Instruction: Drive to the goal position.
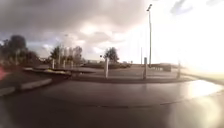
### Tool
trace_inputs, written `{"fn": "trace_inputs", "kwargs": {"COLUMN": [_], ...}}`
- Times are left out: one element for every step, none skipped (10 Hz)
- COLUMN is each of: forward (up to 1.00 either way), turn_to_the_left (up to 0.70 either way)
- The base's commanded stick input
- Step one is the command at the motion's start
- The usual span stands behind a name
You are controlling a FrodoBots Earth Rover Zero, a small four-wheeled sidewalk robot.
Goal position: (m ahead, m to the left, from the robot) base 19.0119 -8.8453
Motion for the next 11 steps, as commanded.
{"fn": "trace_inputs", "kwargs": {"forward": [0.45,0.45,0.45,0.45,0.45,0.45,0.45,0.45,0.45,0.45,0.45], "turn_to_the_left": [-0.27,-0.27,-0.27,-0.27,-0.27,-0.27,-0.27,-0.27,-0.27,-0.27,-0.27]}}
